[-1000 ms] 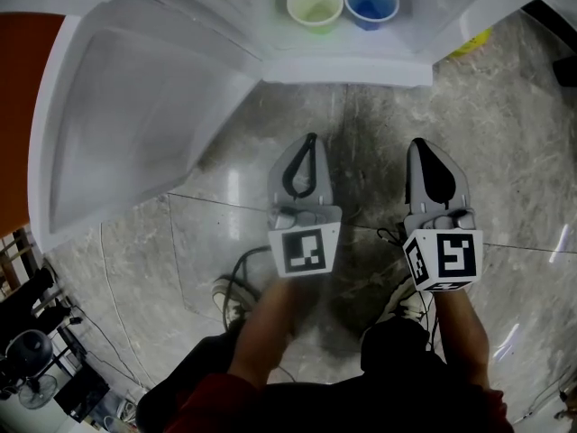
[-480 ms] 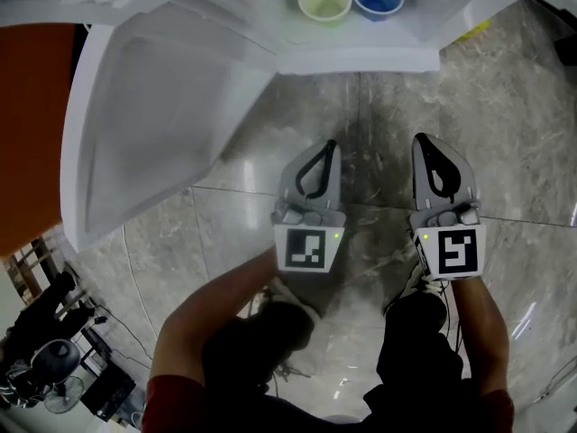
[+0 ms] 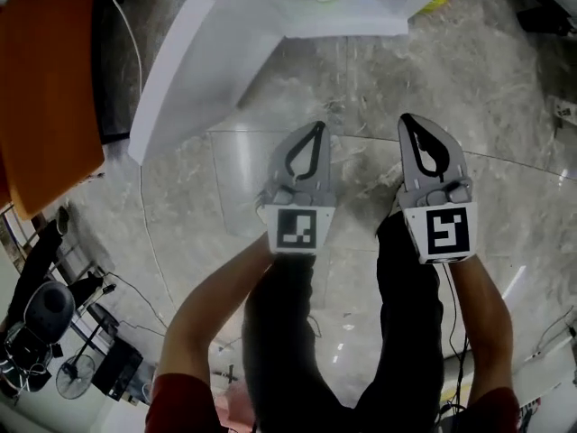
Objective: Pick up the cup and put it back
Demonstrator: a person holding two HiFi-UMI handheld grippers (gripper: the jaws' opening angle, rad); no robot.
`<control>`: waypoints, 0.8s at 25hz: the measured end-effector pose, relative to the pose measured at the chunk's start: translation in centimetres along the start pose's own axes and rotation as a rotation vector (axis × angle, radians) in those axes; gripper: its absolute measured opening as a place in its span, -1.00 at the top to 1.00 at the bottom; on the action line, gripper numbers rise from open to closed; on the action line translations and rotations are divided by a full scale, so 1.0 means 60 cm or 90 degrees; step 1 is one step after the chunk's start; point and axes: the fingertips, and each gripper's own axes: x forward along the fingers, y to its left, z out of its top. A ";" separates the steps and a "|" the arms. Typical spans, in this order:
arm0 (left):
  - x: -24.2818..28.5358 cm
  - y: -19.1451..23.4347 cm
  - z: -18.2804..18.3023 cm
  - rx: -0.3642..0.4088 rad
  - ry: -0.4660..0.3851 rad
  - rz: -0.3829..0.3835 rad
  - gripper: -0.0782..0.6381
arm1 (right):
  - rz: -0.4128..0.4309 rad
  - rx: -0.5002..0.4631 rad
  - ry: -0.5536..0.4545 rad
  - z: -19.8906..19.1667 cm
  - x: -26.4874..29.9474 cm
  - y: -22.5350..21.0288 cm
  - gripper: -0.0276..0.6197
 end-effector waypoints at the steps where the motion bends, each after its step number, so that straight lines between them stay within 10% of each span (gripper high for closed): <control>1: -0.020 -0.004 0.027 -0.010 0.003 0.003 0.79 | -0.002 0.005 0.004 0.026 -0.020 0.004 0.92; 13: -0.249 -0.013 0.406 -0.099 0.008 0.068 0.79 | -0.082 0.146 0.064 0.321 -0.278 0.004 0.92; 20: -0.367 -0.007 0.595 -0.072 0.056 0.061 0.79 | -0.086 0.155 0.049 0.532 -0.394 0.012 0.92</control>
